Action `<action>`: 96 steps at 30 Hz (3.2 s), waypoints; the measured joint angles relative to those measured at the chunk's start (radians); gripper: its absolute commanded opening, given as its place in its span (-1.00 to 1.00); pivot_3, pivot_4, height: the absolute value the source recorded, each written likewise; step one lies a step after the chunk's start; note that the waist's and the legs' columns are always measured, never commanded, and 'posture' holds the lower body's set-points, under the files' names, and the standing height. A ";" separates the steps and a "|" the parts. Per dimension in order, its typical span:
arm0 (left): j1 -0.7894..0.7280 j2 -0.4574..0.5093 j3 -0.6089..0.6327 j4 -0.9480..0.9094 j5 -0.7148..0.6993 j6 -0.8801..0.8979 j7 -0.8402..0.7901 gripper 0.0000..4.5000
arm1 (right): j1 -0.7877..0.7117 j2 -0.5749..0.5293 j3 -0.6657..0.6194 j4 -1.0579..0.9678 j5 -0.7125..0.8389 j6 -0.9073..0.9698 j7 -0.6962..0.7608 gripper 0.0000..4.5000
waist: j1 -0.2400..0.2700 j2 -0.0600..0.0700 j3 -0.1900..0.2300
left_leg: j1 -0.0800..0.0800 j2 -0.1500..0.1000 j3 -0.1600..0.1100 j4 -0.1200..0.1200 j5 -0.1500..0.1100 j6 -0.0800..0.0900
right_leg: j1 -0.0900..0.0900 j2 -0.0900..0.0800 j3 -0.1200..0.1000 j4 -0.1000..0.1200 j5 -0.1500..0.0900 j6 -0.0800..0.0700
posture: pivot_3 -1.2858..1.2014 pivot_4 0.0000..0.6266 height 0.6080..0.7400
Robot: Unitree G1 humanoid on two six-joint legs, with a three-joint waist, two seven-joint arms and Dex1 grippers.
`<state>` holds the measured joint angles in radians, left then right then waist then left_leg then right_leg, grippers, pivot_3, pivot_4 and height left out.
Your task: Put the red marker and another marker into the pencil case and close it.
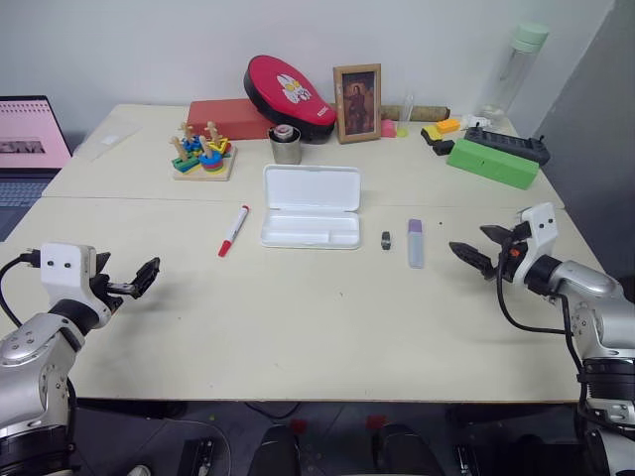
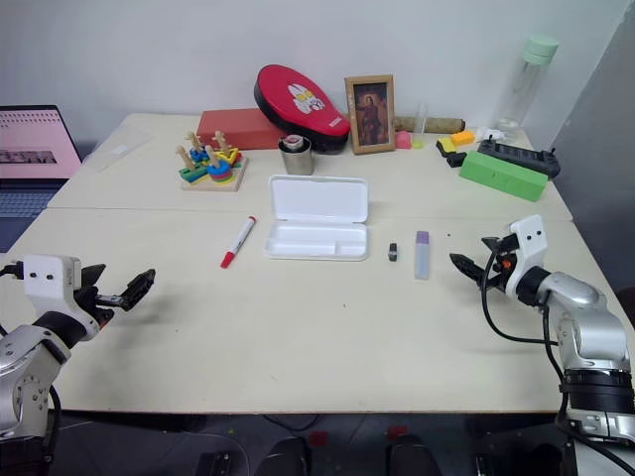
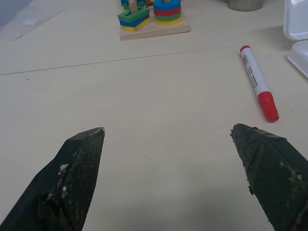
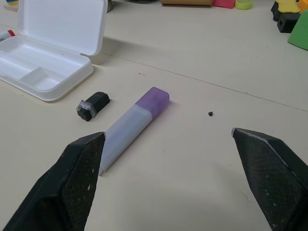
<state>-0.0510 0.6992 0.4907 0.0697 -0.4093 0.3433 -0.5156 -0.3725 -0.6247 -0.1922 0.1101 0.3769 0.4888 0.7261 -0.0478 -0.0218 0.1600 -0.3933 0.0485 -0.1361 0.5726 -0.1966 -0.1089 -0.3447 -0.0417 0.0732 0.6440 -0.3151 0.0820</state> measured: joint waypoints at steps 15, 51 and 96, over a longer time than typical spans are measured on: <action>-0.014 -0.001 0.000 0.000 0.001 -0.006 0.002 1.00 | 0.000 -0.001 0.000 0.016 0.000 -0.002 0.014 0.98 | 0.000 0.000 0.000 | 0.000 0.000 0.000 0.000 0.000 0.000 | 0.000 0.000 0.000 0.000 0.000 0.000 | 0.03 -0.52 1.00; -0.039 -0.062 -0.231 -0.252 -0.121 0.042 -0.272 1.00 | -0.465 0.098 0.512 0.254 -0.175 -0.053 0.450 0.98 | -0.003 0.000 0.000 | -0.001 0.000 0.000 0.001 0.000 0.000 | -0.001 0.000 0.000 0.000 0.001 0.001 | 0.03 -0.52 1.00; 0.009 -0.115 -0.260 -0.396 -0.157 0.109 -0.172 1.00 | -0.801 0.486 0.507 1.082 -0.516 -0.415 0.260 -0.89 | -0.009 0.001 0.001 | -0.001 0.000 0.000 0.000 0.000 0.000 | -0.004 0.000 0.000 0.003 0.001 0.000 | 0.03 -0.52 1.00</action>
<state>-0.0421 0.5840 0.2304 -0.3268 -0.5668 0.4524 -0.6871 -1.1737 -0.1383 0.3145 1.1917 -0.1394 0.0738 0.9862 -0.0571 -0.0206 0.1608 -0.3948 0.0485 -0.1358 0.5727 -0.1965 -0.1090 -0.3486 -0.0415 0.0733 0.6469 -0.3142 0.0822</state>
